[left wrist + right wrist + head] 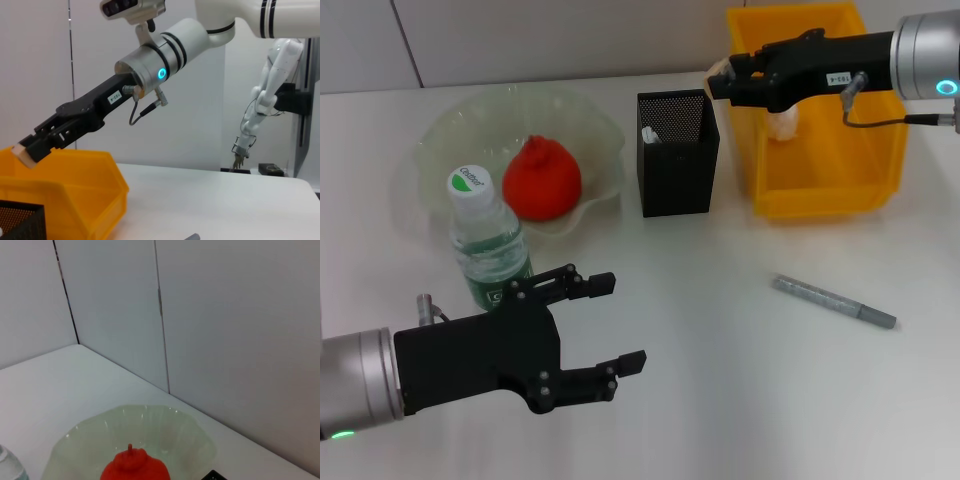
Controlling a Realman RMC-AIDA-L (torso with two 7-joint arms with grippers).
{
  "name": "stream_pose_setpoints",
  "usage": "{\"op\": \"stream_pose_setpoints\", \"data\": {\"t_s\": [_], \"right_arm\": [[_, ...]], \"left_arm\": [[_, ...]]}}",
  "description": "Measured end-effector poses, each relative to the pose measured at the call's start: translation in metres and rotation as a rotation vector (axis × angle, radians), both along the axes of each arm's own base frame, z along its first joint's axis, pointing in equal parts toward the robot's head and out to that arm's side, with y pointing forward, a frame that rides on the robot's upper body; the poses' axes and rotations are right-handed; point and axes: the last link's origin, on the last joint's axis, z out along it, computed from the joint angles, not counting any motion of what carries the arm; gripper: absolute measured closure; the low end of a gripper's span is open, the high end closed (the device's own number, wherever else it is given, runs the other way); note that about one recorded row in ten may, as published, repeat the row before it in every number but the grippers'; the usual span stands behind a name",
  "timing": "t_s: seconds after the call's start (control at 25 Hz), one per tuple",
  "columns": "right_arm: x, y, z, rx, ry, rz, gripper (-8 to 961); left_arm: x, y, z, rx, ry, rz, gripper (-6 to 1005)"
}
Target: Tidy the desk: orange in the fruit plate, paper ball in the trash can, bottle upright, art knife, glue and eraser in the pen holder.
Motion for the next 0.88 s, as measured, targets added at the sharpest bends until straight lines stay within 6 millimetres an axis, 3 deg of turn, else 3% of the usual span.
{"op": "stream_pose_setpoints", "data": {"t_s": [0.88], "right_arm": [[0.004, 0.018, -0.035, -0.020, -0.054, -0.023, 510]], "left_arm": [[0.004, -0.001, 0.003, -0.005, -0.043, -0.005, 197]]}}
